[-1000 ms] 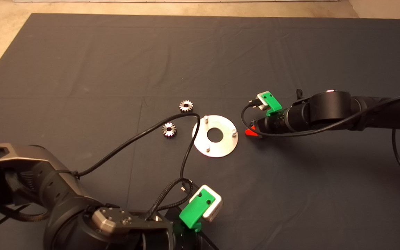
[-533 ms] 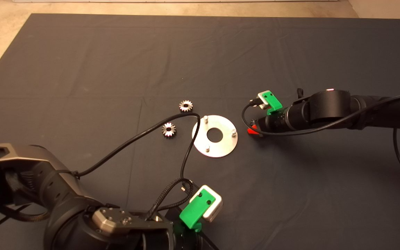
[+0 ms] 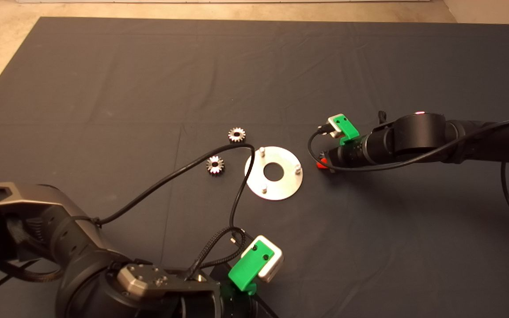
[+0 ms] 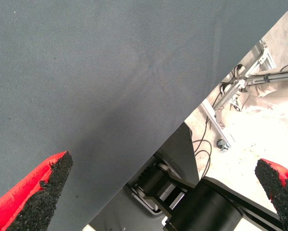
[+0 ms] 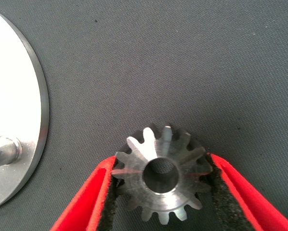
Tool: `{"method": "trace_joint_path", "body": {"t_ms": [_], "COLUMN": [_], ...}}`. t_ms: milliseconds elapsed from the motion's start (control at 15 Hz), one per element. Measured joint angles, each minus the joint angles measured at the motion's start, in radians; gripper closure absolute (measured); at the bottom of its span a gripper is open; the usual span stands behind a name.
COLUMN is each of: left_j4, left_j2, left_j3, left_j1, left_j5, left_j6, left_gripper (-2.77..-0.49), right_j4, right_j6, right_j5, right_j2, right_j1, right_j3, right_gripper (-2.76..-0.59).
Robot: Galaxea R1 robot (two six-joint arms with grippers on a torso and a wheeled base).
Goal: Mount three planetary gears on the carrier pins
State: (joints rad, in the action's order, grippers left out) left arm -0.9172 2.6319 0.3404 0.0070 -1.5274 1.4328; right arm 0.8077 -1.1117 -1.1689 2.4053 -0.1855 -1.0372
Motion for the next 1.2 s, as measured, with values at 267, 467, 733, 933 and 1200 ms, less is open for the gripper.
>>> {"method": "trace_joint_path", "body": {"t_ms": [267,467,733,933,1200], "left_j4": [0.0,0.0,0.0,0.0,-0.001], "left_j2": [0.0,0.0,0.002,0.009,0.009], "left_j3": [0.0,0.0,0.0,0.0,0.0], "left_j1": [0.0,0.0,0.0,0.0,0.0], "left_j5": [0.0,0.0,0.0,0.0,0.0], "left_j6": [0.01,0.012,0.021,0.021,0.022], "left_gripper": [-2.75,-2.75,-2.75,-2.75,-2.75], "right_j4": [0.0,0.0,0.0,0.0,-0.001], "right_j6": [0.0,0.0,0.001,0.001,0.005], "right_j5": [0.001,0.001,0.0,-0.01,-0.024], "right_j2": [0.0,0.0,0.0,0.006,0.025], "right_j1": [0.0,0.0,-0.001,-0.002,-0.005], "right_j3": [0.0,0.0,0.0,0.0,-0.001], "right_gripper": [-1.19,-1.15,-1.1,-1.04,-1.01]}}
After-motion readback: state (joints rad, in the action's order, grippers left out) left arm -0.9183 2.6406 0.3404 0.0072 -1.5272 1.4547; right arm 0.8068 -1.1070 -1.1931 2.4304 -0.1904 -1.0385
